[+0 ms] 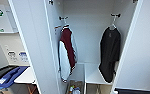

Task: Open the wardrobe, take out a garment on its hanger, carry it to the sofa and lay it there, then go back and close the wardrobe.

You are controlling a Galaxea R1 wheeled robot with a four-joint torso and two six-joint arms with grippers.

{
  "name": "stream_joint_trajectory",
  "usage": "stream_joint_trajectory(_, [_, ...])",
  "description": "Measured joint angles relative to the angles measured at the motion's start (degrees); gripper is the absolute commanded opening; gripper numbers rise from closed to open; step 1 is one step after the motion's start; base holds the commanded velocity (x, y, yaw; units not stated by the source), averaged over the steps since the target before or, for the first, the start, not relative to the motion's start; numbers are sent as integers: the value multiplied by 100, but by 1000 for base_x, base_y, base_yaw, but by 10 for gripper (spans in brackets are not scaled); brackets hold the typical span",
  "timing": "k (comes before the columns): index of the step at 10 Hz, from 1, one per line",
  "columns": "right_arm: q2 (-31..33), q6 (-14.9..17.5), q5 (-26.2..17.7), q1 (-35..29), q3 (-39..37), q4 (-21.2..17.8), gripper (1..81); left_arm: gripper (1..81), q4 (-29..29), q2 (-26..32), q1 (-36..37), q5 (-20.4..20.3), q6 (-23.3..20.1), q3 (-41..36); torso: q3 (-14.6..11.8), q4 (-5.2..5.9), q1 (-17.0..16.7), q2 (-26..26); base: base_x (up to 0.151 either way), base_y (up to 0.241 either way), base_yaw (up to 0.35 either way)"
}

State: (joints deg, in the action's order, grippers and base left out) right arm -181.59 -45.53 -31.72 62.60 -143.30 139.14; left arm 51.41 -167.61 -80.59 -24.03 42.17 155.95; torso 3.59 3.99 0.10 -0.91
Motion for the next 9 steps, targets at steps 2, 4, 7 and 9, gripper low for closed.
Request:
stream_joint_trajectory(2, [-30, 2, -330, -295, -80, -747, 811, 811, 0, 0, 5, 0, 0, 0, 0, 0, 0, 0, 0, 0, 0])
stream_joint_trajectory(4, [-24, 2, -533, -568, -516, -2122, 811, 811, 0, -1, 33, -6, 0, 0, 0, 0, 0, 0, 0, 0, 0])
stream_joint_trajectory(7, [-20, 0, -581, -1007, -1154, -3623, 811, 811, 2, -4, 39, -17, 0, 0, 2, 0, 2, 0, 0, 0, 0])
stream_joint_trajectory(9, [-30, -33, -990, -1023, -1403, -4014, 811, 811, 10, -45, 22, -28, 0, -2, 2, 0, 2, 2, 0, 0, 0])
